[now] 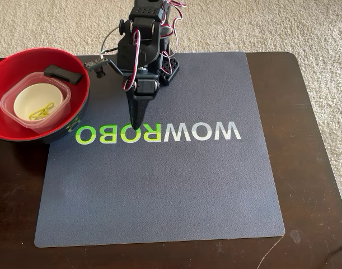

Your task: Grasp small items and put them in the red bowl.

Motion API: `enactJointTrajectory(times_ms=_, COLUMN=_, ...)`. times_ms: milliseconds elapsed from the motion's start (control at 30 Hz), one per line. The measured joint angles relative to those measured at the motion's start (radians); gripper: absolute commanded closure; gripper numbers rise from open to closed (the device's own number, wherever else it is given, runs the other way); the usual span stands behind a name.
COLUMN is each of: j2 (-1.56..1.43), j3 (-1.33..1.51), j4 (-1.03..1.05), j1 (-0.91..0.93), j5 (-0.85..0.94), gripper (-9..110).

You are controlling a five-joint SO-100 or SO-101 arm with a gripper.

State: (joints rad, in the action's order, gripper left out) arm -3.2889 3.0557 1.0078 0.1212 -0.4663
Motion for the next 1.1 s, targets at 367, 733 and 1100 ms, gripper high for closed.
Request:
enactJointTrajectory(times_ms=367, j2=0.003, j3=0.0, j4=0.0, j1=-0.026, j5=0.176, gripper=101)
enactJointTrajectory(times_ms=733, j2=0.003, j3=0.0, j4=0.0, j1=0.014, j5=0.176, gripper=101)
enactJointTrajectory(times_ms=1100, j2=0.003, j3=0.0, j4=0.0, j1=0.02, j5=0.176, gripper=101)
